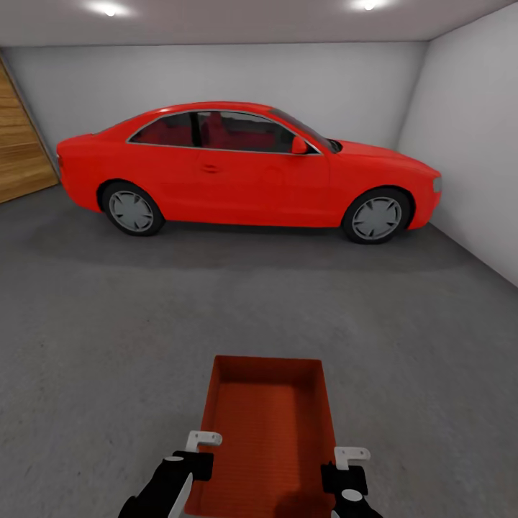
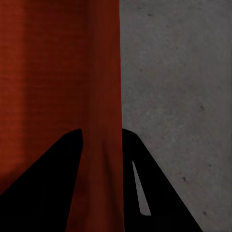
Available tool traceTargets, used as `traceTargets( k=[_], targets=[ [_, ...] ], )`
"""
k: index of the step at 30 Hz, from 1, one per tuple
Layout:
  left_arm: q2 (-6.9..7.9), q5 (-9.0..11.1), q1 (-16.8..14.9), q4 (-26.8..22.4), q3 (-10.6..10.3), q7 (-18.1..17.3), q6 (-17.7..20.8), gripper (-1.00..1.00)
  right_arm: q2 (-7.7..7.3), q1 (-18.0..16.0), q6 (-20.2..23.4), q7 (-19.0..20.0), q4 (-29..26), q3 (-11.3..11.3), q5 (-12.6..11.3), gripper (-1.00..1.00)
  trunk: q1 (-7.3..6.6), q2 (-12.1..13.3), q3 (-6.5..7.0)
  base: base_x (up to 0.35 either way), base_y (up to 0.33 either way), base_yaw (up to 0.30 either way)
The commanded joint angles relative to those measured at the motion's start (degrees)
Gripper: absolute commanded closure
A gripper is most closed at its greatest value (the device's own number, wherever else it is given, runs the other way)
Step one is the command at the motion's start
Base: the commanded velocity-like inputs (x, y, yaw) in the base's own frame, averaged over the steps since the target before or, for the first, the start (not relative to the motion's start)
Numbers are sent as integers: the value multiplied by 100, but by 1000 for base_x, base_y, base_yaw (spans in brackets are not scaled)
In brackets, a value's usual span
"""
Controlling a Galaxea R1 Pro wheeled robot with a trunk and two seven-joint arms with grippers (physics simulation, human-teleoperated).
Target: Move the two storage containers from the living room to the garage. In the garage, place one container on the floor and stack the other container on top of it (either order is fine).
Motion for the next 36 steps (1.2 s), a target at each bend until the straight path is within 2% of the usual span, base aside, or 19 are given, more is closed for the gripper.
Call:
traceTargets(
  k=[1,24,26,36],
  targets=[
    [1,-87,3,148,-52,32,27,100,-8,-15,1,-33,-44,17,-10,100,0,-4,-5,3,0,0],
    [1,-87,3,154,-48,32,-40,100,-5,-15,7,-34,-44,17,-10,100,0,-4,-5,0,0,-32],
    [1,-81,3,155,-47,32,-241,100,-2,-15,3,-34,-44,20,-10,100,0,-4,-5,0,0,-229],
    [1,-71,3,163,-45,32,-263,100,-8,-15,3,-33,-44,17,-17,100,0,-4,-5,0,0,-283]
  ],
)
